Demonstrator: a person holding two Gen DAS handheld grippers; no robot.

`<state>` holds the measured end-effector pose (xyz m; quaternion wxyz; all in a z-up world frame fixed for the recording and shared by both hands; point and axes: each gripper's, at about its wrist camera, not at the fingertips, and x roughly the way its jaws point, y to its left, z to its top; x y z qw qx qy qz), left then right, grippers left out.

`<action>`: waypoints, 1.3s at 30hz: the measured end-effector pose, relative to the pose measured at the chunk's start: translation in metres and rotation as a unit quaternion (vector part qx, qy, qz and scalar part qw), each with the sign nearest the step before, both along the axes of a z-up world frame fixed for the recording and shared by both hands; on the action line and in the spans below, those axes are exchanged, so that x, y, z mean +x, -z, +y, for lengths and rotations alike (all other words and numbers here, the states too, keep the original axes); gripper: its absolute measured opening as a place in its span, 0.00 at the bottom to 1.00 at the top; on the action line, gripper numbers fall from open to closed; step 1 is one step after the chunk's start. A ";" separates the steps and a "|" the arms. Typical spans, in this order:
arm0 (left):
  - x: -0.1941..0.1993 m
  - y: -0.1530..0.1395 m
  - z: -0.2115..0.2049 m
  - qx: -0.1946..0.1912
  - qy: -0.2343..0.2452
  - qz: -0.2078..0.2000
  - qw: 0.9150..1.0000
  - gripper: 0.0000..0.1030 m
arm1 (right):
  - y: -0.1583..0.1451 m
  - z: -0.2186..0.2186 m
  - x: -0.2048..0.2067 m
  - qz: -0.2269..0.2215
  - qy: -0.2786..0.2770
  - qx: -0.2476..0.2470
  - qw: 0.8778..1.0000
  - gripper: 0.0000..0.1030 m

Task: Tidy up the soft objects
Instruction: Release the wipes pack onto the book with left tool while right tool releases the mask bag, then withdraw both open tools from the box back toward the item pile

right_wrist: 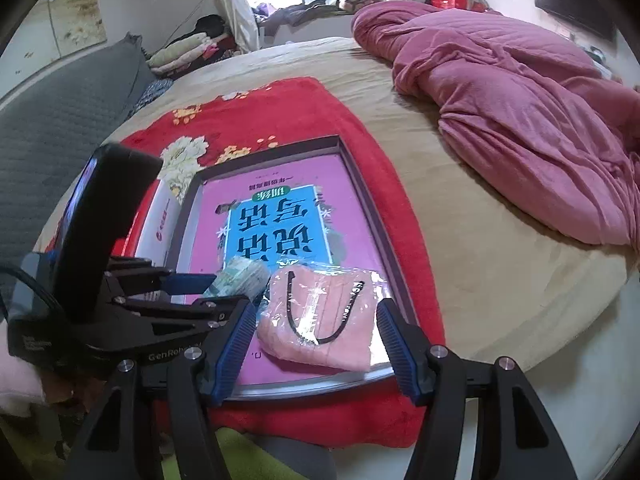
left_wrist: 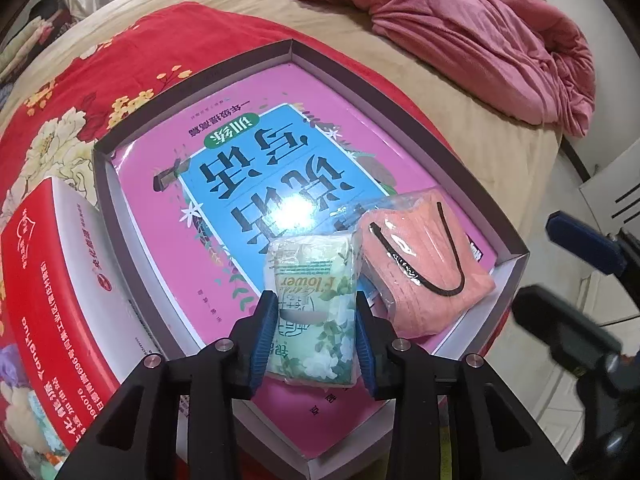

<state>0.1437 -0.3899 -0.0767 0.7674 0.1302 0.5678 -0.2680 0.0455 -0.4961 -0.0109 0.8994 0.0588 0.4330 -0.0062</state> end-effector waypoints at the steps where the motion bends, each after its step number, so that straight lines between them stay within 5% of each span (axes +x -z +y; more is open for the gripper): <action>1: 0.000 0.001 0.000 0.003 -0.001 0.000 1.000 0.39 | -0.001 -0.001 -0.001 -0.001 0.002 0.000 1.000 0.60; 9: -0.003 -0.001 0.005 0.002 0.000 -0.001 1.000 0.43 | -0.001 -0.006 -0.002 0.003 0.028 -0.002 1.000 0.60; 22: -0.016 -0.017 0.011 -0.011 0.010 -0.013 1.000 0.71 | -0.008 -0.006 -0.007 -0.005 0.057 0.000 0.998 0.64; 39: -0.031 -0.051 0.037 -0.040 -0.008 -0.035 0.999 0.76 | -0.023 -0.002 -0.015 0.000 0.085 -0.012 0.996 0.64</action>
